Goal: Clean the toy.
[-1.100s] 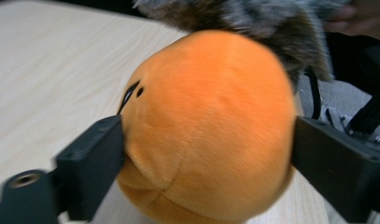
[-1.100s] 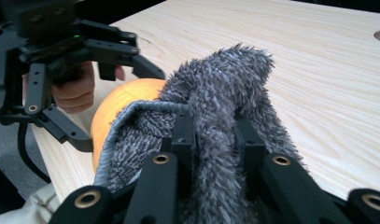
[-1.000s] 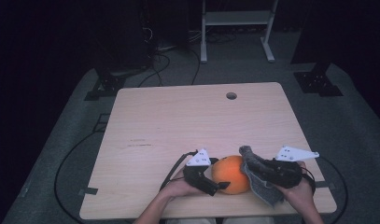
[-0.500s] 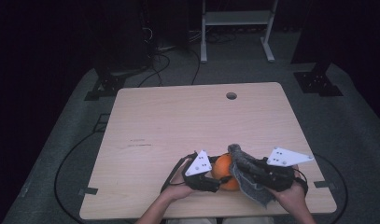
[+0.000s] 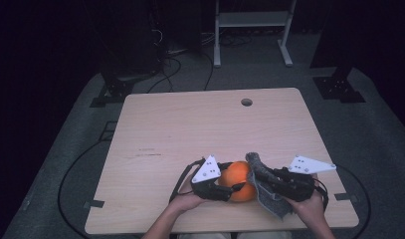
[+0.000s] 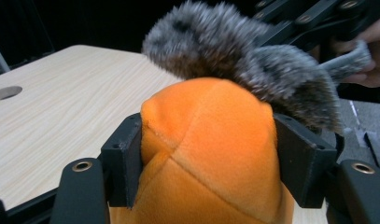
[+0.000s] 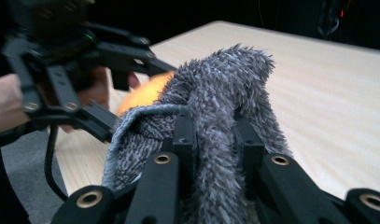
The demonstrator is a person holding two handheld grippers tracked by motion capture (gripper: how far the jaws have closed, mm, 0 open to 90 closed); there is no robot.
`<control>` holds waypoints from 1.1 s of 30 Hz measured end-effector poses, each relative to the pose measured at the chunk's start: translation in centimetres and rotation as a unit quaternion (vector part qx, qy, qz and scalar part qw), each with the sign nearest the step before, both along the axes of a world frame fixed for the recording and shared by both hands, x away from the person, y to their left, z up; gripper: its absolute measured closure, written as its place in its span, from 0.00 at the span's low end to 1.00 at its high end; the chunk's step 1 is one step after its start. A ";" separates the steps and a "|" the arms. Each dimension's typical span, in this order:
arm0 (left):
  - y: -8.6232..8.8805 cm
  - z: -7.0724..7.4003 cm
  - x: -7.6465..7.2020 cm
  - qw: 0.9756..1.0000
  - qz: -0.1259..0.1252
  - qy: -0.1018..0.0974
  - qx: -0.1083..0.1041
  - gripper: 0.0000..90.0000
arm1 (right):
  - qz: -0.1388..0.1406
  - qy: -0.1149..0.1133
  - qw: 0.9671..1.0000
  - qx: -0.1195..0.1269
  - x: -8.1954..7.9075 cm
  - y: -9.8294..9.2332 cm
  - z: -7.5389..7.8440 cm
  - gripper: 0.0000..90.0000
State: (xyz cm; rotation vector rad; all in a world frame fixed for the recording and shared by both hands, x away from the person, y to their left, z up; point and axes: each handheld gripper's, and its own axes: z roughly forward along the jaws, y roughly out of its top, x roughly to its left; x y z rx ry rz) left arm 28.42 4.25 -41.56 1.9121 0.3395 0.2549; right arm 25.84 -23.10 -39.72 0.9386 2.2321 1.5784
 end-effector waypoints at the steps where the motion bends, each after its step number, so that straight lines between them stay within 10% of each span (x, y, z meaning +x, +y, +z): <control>1: -0.1 -0.4 0.0 1.000 -0.007 0.008 0.000 0.32 | -0.003 0.010 1.000 -0.006 0.3 -0.1 -0.6 0.83; 10: 0.5 -1.3 1.2 0.998 -0.014 0.056 -0.007 0.11 | 0.003 0.037 0.999 -0.004 0.8 -0.6 -2.1 0.82; 21: -1.2 -1.8 -0.2 1.000 0.001 -0.014 0.008 0.27 | 0.004 0.007 1.000 0.003 0.1 0.2 0.0 0.82; 33: -0.3 -1.8 0.6 0.999 -0.033 0.024 0.030 0.13 | 0.001 0.018 1.000 -0.006 0.6 -0.6 -0.9 0.82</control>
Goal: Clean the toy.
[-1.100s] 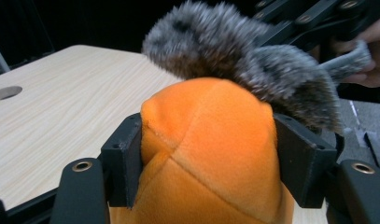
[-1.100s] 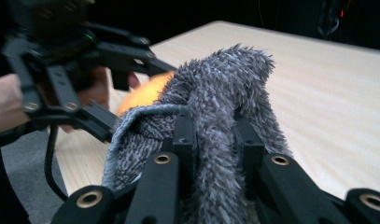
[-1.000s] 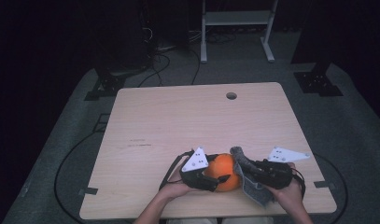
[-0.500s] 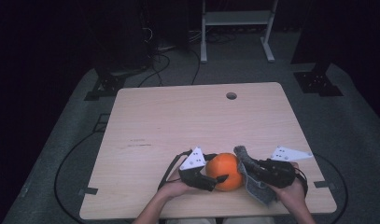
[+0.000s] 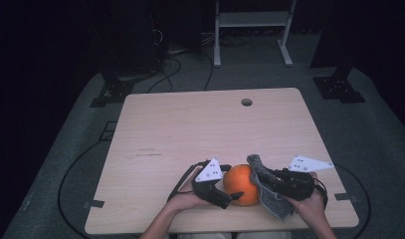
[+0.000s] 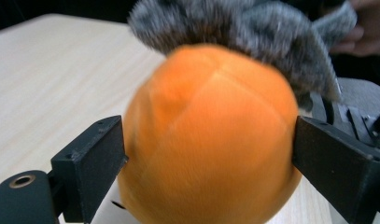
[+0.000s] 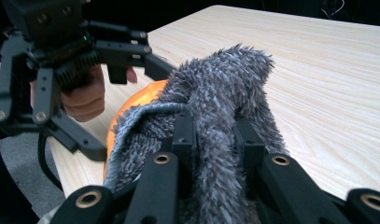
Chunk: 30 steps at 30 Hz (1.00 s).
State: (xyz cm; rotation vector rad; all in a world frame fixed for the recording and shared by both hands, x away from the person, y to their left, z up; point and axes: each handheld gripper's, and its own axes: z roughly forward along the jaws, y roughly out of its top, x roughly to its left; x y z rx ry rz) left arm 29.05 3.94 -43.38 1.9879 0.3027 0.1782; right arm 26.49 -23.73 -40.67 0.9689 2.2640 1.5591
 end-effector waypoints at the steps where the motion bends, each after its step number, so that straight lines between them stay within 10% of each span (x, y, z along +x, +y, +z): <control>1: -0.1 -0.1 -0.1 1.000 0.003 -0.008 -0.002 0.17 | -0.005 0.001 1.000 -0.004 0.0 -0.1 0.0 0.82; 5: -1.0 0.2 -0.6 1.000 0.026 -0.017 -0.005 0.29 | -0.028 -0.012 0.999 -0.017 -0.3 -0.2 0.8 0.82; 9: -1.4 0.6 -1.6 1.000 -0.023 -0.021 0.003 0.29 | -0.006 -0.049 0.998 -0.038 -1.2 1.0 2.3 0.83; 15: -0.2 0.8 -1.0 0.999 -0.038 -0.005 -0.005 0.20 | 0.022 -0.024 0.999 -0.035 -0.8 0.5 1.2 0.82; 19: -1.4 -0.5 -0.9 0.998 -0.027 -0.033 0.043 0.11 | 0.034 -0.016 0.999 -0.029 -0.6 0.1 1.2 0.82; 30: -2.1 -0.2 -1.9 0.995 0.004 -0.090 0.039 0.38 | 0.059 -0.066 0.993 -0.078 -2.6 4.2 3.5 0.82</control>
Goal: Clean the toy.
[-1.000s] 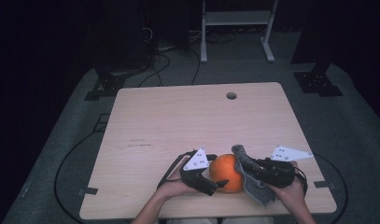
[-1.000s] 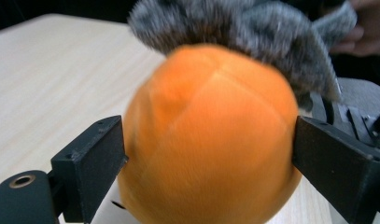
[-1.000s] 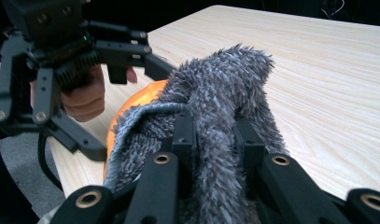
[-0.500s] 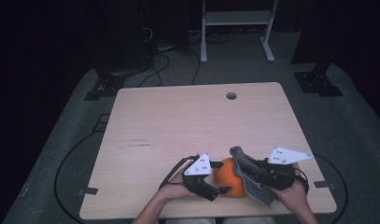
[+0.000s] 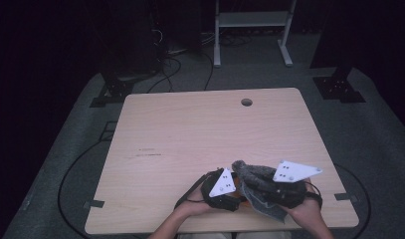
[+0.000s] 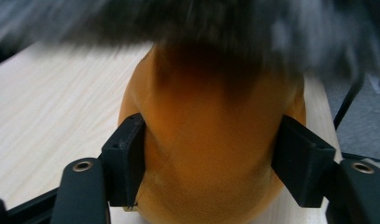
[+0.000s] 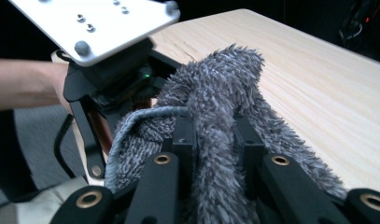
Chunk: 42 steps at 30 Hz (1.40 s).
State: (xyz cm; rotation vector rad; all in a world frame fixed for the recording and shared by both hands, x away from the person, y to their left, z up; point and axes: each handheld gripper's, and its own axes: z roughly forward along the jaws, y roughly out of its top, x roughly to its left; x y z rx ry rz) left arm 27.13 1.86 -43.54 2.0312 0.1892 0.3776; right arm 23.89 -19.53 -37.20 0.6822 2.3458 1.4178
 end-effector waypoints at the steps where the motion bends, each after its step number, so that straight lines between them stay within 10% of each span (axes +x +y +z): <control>1: 0.2 0.1 0.0 1.000 0.005 0.000 -0.005 0.39 | -0.004 -0.002 1.000 -0.003 0.1 0.1 -0.1 0.83; 7: 0.8 0.9 0.2 0.999 0.027 -0.013 -0.019 0.41 | -0.074 0.013 0.996 0.042 1.4 -2.6 -0.5 0.83; 13: 1.6 1.7 0.2 0.998 0.053 -0.032 -0.011 0.41 | -0.056 0.000 0.996 0.063 1.4 -1.0 -0.2 0.82; 18: 1.9 0.7 0.4 1.000 0.028 0.001 -0.010 0.34 | -0.064 0.024 0.996 0.052 2.4 -1.4 -1.9 0.82; 23: 2.8 0.9 1.2 0.997 0.014 0.042 -0.059 0.26 | -0.036 0.058 0.996 0.059 2.3 -2.4 -2.7 0.81; 35: 1.7 0.3 0.9 0.999 -0.007 0.037 -0.020 0.31 | -0.055 0.071 0.994 0.058 2.8 -4.0 -3.3 0.81; 39: 1.3 -0.2 1.7 0.999 0.018 0.040 -0.007 0.09 | -0.046 0.067 0.995 0.058 2.3 -3.3 -2.8 0.82; 42: 1.3 -0.6 1.5 0.999 0.008 0.038 -0.005 0.15 | -0.035 0.054 0.997 0.049 2.1 -2.1 -2.3 0.82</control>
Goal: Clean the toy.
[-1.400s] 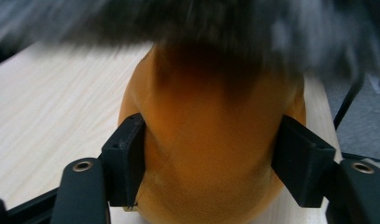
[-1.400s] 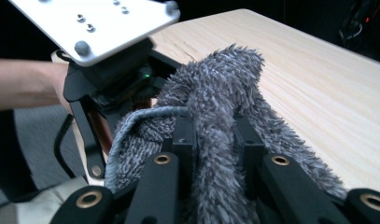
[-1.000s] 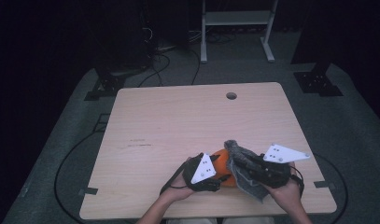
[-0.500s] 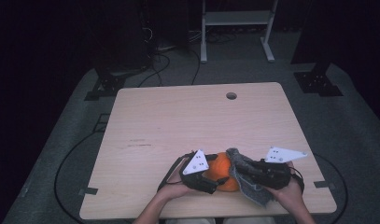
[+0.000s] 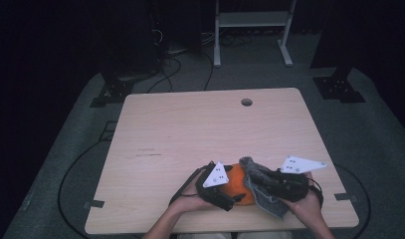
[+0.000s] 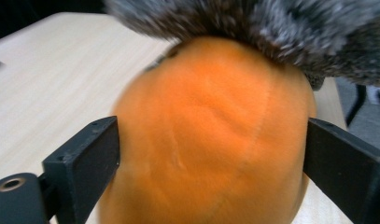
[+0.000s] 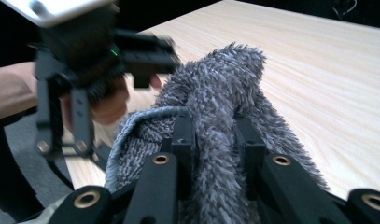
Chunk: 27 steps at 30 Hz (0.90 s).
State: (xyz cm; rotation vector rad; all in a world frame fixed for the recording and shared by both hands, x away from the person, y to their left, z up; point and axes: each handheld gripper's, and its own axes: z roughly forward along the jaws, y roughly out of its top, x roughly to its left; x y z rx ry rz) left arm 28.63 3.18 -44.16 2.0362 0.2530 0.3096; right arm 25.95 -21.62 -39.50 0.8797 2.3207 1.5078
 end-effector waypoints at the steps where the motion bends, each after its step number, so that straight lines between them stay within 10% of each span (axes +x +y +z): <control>1: 0.2 0.3 -0.2 1.000 0.007 -0.011 0.001 0.22 | 0.004 0.000 1.000 -0.003 -0.1 0.4 0.2 0.82; 11: 1.6 2.0 0.1 0.993 0.108 -0.057 0.008 0.37 | 0.003 -0.021 0.999 0.023 2.0 2.9 2.1 0.82; 15: 2.2 0.8 0.6 0.996 0.086 -0.006 0.005 0.35 | -0.028 0.001 1.000 -0.010 4.2 2.6 -0.1 0.82; 18: 1.7 0.9 0.3 0.997 0.073 -0.003 0.014 0.33 | -0.040 0.033 0.998 0.026 4.7 1.1 -1.4 0.82; 23: 2.1 1.7 0.2 0.998 0.027 0.048 0.005 0.32 | -0.034 0.039 0.999 0.013 4.1 0.5 -1.8 0.82; 27: 2.6 2.6 0.4 0.999 0.002 0.045 -0.007 0.32 | -0.011 0.055 0.998 0.010 3.3 -0.7 -2.8 0.82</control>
